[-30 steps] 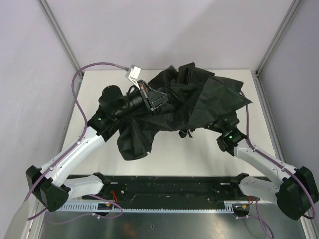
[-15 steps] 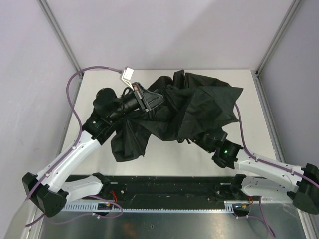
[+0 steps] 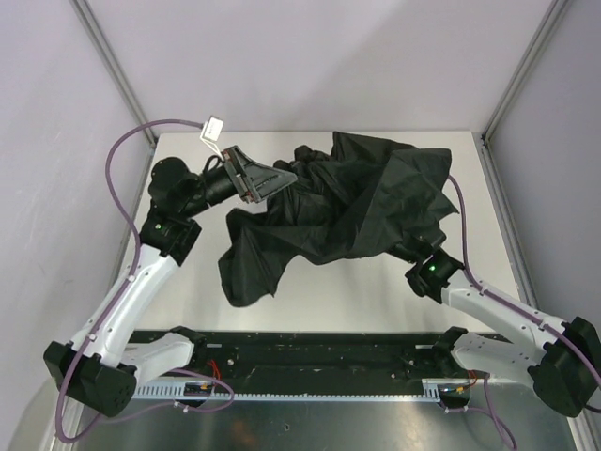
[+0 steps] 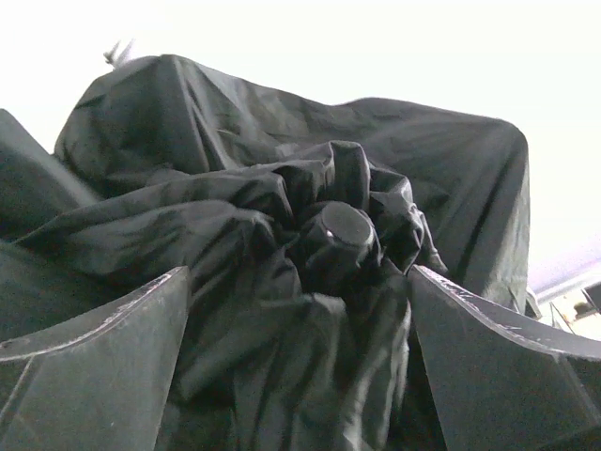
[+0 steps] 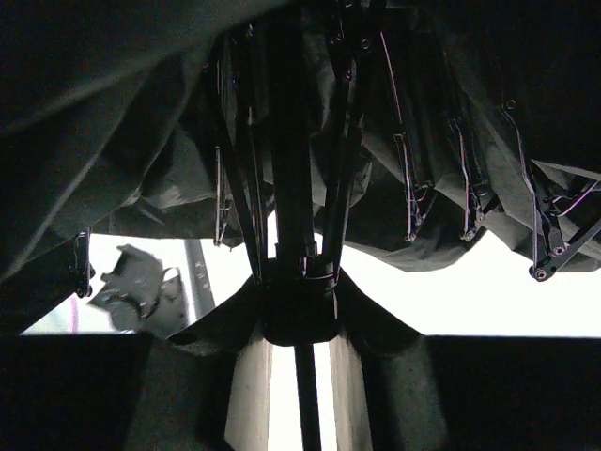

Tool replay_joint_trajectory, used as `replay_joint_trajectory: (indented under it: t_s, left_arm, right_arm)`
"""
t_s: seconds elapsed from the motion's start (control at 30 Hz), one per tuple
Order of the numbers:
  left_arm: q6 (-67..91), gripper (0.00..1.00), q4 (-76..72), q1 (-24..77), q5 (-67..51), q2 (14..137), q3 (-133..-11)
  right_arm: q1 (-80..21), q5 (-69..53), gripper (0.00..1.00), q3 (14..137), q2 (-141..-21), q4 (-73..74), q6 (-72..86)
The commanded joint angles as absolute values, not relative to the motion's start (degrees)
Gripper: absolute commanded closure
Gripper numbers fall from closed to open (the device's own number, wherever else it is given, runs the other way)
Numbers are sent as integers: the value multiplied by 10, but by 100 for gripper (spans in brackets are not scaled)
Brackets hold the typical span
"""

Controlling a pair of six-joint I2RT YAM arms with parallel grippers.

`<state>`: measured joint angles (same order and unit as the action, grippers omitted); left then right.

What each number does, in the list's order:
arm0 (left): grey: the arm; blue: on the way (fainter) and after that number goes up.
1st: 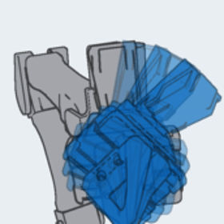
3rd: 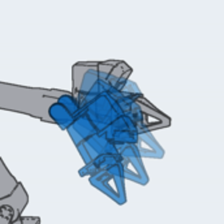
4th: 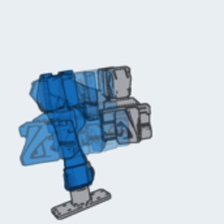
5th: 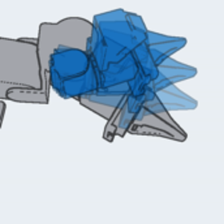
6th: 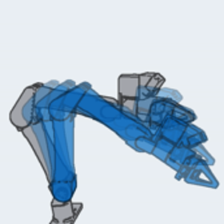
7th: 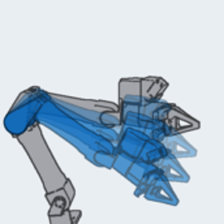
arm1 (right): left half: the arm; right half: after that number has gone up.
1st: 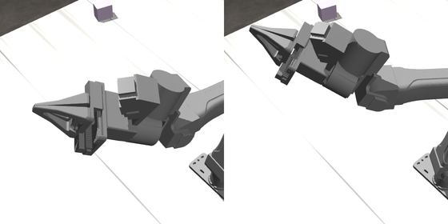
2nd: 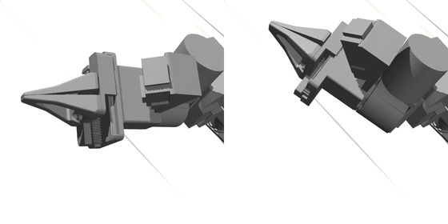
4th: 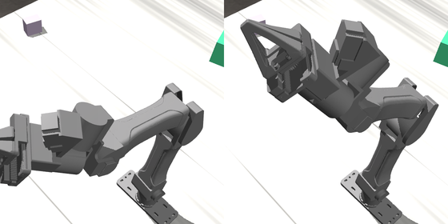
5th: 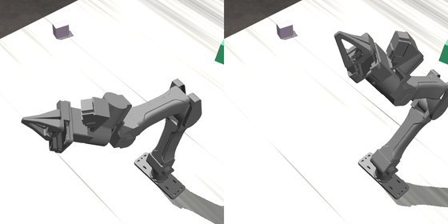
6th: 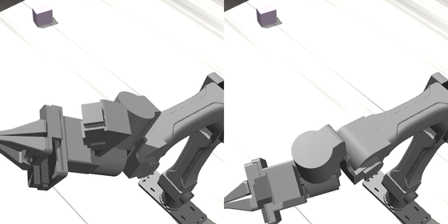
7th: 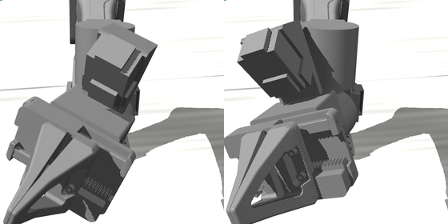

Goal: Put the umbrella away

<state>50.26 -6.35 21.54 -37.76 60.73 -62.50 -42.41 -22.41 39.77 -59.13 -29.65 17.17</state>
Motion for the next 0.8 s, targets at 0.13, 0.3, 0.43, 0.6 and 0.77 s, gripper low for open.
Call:
replay_joint_trajectory:
  t_s: [0.13,0.3,0.43,0.6,0.77]
  left_arm:
    - [474,1,-98,259,-438,623,-650]
    - [444,0,-155,285,-443,624,-652]
    - [437,1,-183,297,-476,645,-662]
    - [461,7,-195,302,-507,682,-671]
    - [492,49,-216,303,-496,701,-675]
  right_arm:
    - [-410,-383,100,415,-613,-402,244]
    - [-413,-465,100,442,-652,-414,280]
    - [-411,-513,100,458,-670,-420,304]
    - [-410,-526,100,464,-672,-421,317]
    - [-410,-523,100,465,-675,-415,321]
